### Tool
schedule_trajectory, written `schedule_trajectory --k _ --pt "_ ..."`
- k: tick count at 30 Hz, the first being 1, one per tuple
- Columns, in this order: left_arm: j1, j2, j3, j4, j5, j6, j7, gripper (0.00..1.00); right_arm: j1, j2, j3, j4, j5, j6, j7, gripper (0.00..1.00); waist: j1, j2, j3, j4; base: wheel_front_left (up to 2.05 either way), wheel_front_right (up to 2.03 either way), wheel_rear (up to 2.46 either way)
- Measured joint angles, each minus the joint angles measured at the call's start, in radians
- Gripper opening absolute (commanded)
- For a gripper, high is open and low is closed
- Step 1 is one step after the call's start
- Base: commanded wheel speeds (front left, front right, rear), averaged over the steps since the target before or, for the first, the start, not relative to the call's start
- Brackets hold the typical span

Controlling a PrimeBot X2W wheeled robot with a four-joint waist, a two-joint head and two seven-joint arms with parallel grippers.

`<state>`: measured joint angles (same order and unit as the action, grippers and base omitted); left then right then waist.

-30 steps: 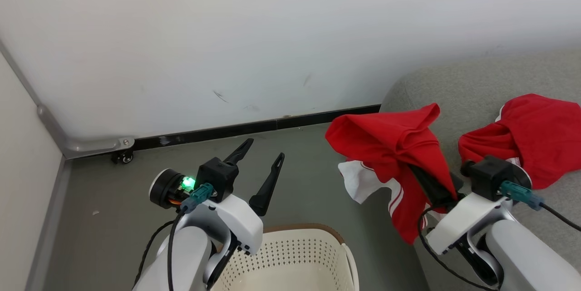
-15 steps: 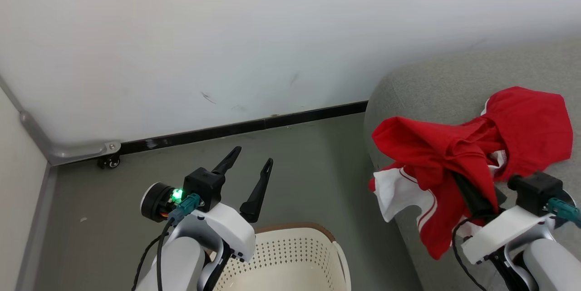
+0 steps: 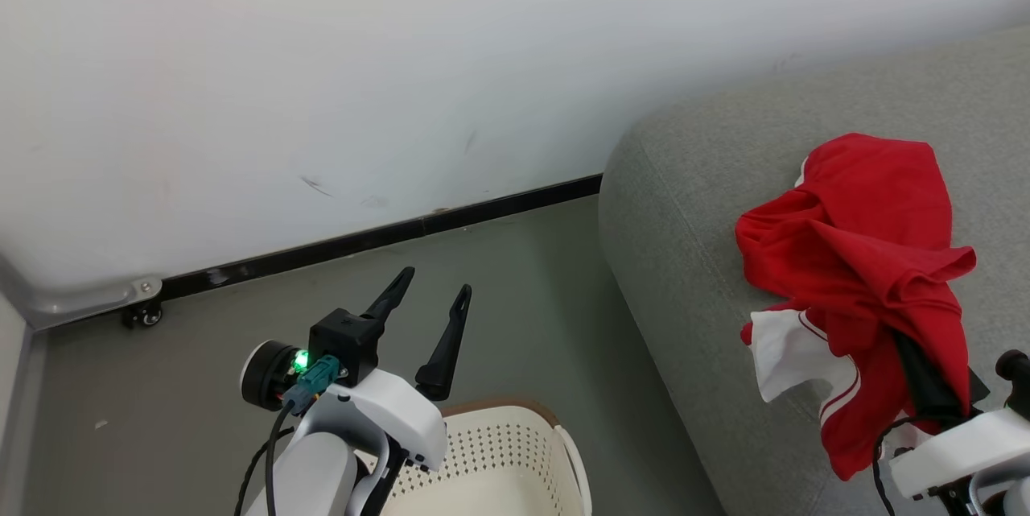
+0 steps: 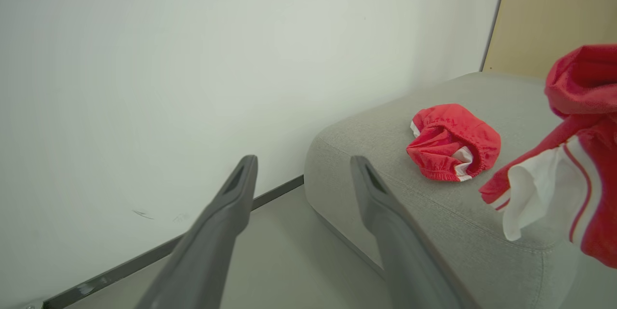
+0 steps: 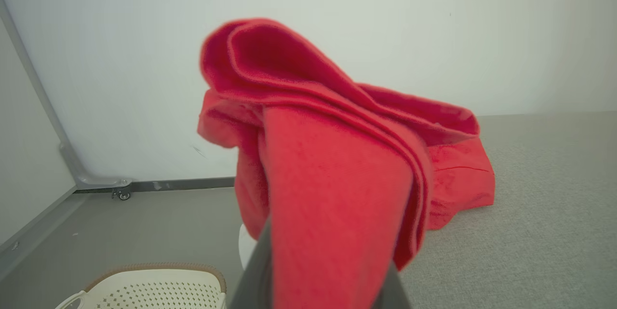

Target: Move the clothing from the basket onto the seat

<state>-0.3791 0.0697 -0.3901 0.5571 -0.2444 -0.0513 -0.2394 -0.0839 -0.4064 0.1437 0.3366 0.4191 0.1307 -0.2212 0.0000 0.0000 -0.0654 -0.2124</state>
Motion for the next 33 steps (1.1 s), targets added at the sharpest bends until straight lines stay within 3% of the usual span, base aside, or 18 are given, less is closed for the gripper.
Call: schedule_trajectory --k 21,33 --pt "0.052 0.001 0.049 -0.022 -0.023 0.041 -0.007 1.0 0.081 0.048 -0.042 -0.171 -0.061 0.0 0.065 0.0 0.0 0.0 0.014 -0.121 0.0 0.0 0.0" --pt "0.092 0.051 0.109 -0.101 -0.024 0.083 -0.008 1.0 -0.078 0.017 -0.119 -0.194 -0.047 0.0 0.117 0.0 0.0 0.0 0.058 -0.128 0.0 0.0 0.0"
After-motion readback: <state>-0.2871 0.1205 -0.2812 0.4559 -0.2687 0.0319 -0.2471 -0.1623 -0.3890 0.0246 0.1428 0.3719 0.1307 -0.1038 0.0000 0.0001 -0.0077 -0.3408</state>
